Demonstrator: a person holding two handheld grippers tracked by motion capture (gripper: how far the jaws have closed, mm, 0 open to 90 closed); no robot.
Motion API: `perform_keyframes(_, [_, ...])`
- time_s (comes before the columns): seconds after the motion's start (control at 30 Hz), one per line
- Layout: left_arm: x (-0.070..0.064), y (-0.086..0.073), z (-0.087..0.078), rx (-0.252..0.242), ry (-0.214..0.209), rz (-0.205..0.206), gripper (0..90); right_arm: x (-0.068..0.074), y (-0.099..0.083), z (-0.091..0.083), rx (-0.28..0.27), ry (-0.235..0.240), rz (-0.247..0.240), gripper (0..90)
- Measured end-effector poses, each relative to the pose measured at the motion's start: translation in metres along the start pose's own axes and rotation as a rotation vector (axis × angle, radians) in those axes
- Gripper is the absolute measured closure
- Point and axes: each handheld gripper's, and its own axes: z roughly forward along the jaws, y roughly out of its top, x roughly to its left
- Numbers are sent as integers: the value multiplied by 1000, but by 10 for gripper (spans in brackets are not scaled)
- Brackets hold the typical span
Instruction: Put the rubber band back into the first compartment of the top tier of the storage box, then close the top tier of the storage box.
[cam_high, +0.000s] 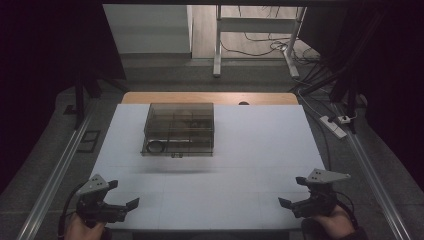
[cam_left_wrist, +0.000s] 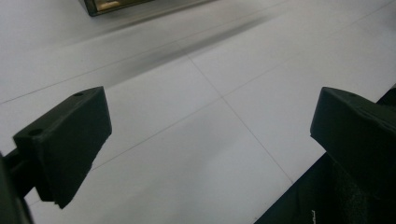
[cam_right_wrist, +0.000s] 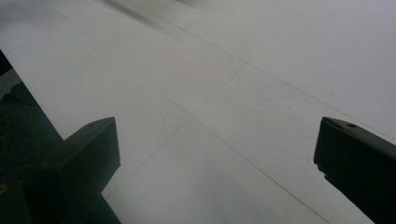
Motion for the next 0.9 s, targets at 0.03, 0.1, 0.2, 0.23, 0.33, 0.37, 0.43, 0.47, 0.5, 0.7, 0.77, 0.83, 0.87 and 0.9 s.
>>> perform_keyframes(0.03, [0,0,0,-1,-2,0,0,0,0,0,-2,1,2,2])
perform_keyframes(0.1, [1,0,0,-3,-10,-6,0,0,0,0,-1,1,0,2])
perform_keyframes(0.2, [2,0,0,-2,-20,-4,0,0,0,1,0,2,-1,2])
perform_keyframes(0.23, [3,0,0,-3,-24,-4,0,0,1,1,1,1,0,2])
perform_keyframes(0.33, [3,0,-1,-7,-31,-11,0,0,0,0,0,1,1,2])
perform_keyframes(0.37, [4,0,-1,-7,-33,-14,0,0,0,0,1,1,0,2])
perform_keyframes(0.43, [4,0,-1,-9,-35,-20,0,0,0,0,1,1,0,2])
perform_keyframes(0.47, [5,0,-1,-9,-37,-23,0,0,0,0,1,2,0,2])
perform_keyframes(0.5, [5,0,-1,-9,-37,-26,0,0,0,0,0,2,0,2])
perform_keyframes(0.7, [6,1,-1,-15,-50,-30,2,0,0,1,-1,3,2,2])
perform_keyframes(0.77, [7,1,-1,-19,-62,-35,4,0,0,1,-1,3,2,2])
perform_keyframes(0.83, [7,1,-1,-25,-75,-41,7,0,0,0,1,3,2,2])
perform_keyframes(0.87, [8,2,-1,-28,-78,-40,7,0,0,0,1,3,2,2])
perform_keyframes(0.9, [8,2,-1,-33,-81,-39,8,0,0,1,-1,4,4,2])
